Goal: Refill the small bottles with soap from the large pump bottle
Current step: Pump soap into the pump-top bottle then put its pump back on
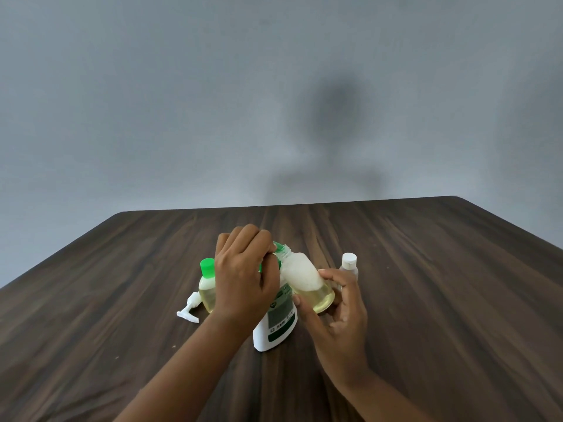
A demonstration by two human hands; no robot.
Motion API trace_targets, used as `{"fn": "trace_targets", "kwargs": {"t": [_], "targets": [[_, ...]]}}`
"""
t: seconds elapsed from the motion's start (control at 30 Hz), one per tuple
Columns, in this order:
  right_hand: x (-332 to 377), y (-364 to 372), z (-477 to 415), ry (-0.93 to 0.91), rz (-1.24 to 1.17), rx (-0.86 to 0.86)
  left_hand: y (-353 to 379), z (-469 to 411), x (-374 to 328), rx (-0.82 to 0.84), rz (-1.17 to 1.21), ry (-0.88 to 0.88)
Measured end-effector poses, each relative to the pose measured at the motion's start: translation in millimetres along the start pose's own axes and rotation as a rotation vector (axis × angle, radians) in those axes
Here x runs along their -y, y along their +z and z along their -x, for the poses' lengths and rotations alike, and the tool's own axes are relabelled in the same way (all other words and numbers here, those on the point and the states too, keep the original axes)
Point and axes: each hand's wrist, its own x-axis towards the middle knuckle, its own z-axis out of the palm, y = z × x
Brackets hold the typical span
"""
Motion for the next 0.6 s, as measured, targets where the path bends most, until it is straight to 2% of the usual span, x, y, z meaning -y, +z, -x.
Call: {"fn": "trace_targets", "kwargs": {"t": [0.27,0.6], "targets": [[2.5,1.4,-0.7,0.021,-0.038,-0.003,-4.7,-14.2,2.6,0.037,-0.009,0.061],[1.0,-0.3,1.8,0.036,-0.019,0.011,-2.5,-3.7,0.1,0.01,0.01,0.001]]}}
